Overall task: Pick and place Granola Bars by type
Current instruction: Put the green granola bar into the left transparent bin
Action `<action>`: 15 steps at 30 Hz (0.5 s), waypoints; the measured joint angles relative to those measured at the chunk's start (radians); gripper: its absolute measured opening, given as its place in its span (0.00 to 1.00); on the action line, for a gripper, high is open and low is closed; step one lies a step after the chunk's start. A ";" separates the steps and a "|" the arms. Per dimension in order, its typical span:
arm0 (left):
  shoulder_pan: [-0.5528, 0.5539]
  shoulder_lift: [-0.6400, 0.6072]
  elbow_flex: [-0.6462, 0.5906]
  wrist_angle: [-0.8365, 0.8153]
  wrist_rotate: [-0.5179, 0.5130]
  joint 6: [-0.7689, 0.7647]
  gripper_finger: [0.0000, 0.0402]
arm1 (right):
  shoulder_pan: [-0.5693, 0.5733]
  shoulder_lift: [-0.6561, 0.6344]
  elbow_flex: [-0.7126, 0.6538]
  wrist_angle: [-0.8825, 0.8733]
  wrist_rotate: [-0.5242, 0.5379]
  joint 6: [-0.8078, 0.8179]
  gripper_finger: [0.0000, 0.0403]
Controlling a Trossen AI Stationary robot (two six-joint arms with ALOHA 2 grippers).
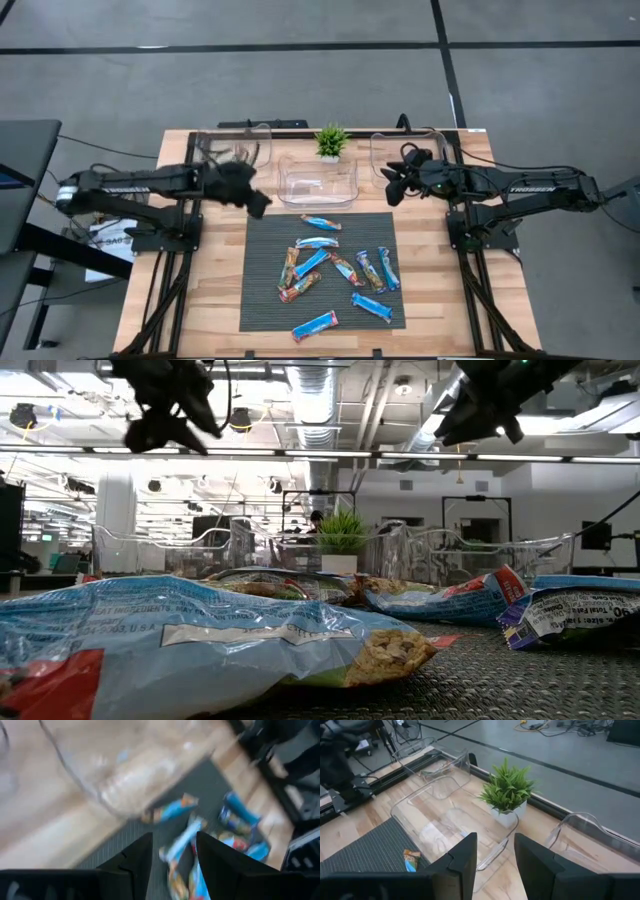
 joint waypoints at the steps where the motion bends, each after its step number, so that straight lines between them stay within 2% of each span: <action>1: -0.036 0.017 0.001 -0.022 -0.018 -0.039 0.36 | 0.000 0.000 0.000 -0.006 -0.002 0.000 0.30; 5: -0.162 0.121 0.001 -0.021 -0.042 -0.197 0.36 | 0.000 0.000 0.000 -0.025 -0.006 -0.013 0.30; 8: -0.241 0.221 0.001 0.044 -0.028 -0.256 0.36 | 0.000 0.000 0.000 -0.041 -0.013 -0.024 0.30; 15: -0.352 0.457 0.001 0.220 0.035 -0.398 0.36 | 0.000 0.000 0.000 -0.052 -0.025 -0.026 0.30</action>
